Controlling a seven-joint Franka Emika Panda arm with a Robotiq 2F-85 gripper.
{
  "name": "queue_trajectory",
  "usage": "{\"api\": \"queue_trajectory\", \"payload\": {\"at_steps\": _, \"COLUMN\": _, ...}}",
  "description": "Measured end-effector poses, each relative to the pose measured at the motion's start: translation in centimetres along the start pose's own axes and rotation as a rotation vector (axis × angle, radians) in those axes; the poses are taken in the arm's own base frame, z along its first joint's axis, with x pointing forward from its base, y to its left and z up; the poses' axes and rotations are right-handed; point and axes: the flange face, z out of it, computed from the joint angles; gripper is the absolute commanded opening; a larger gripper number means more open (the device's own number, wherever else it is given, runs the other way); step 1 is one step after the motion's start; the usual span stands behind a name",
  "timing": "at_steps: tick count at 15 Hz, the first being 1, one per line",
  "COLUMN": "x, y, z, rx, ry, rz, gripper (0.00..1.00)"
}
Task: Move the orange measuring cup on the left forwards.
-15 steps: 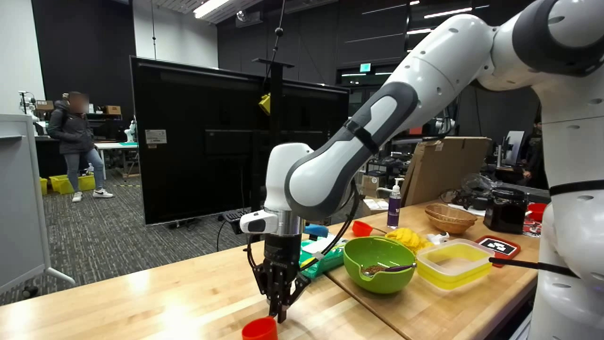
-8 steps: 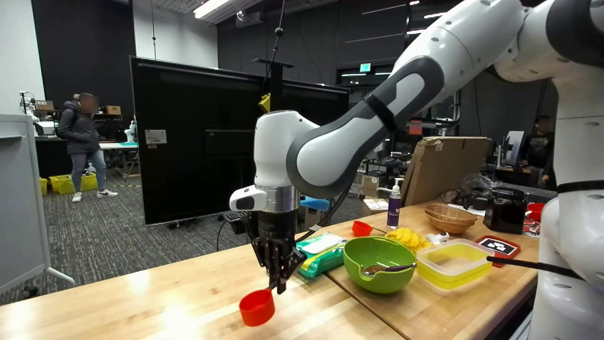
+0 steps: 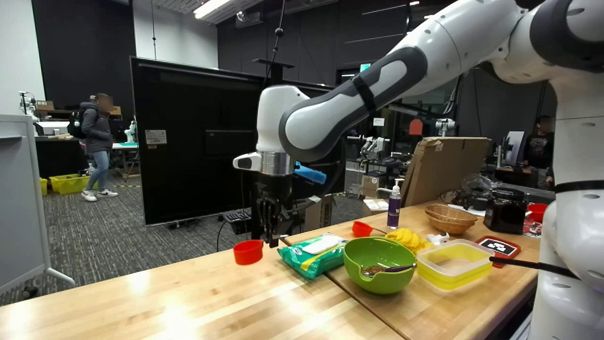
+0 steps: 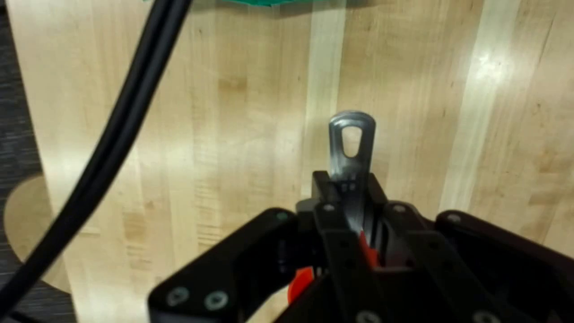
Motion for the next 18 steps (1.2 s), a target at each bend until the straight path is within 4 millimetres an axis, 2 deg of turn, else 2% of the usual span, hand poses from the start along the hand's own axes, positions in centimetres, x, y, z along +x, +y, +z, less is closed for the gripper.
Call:
{"api": "queue_trajectory", "payload": {"at_steps": 3, "x": -1.5, "y": 1.8, "z": -0.7, "rx": -0.016, "ry": 0.009, "rz": 0.130, "gripper": 0.04}}
{"api": "queue_trajectory", "payload": {"at_steps": 6, "x": -1.1, "y": 1.9, "z": -0.3, "rx": -0.017, "ry": 0.021, "rz": 0.266, "gripper": 0.04}}
{"api": "queue_trajectory", "payload": {"at_steps": 8, "x": 0.5, "y": 1.2, "z": 0.2, "rx": -0.020, "ry": 0.041, "rz": 0.369, "gripper": 0.04}}
{"api": "queue_trajectory", "payload": {"at_steps": 15, "x": 9.3, "y": -3.0, "z": 2.2, "rx": -0.027, "ry": 0.083, "rz": 0.696, "gripper": 0.04}}
{"api": "queue_trajectory", "payload": {"at_steps": 18, "x": 11.7, "y": -4.6, "z": 2.6, "rx": -0.032, "ry": 0.084, "rz": 0.818, "gripper": 0.04}}
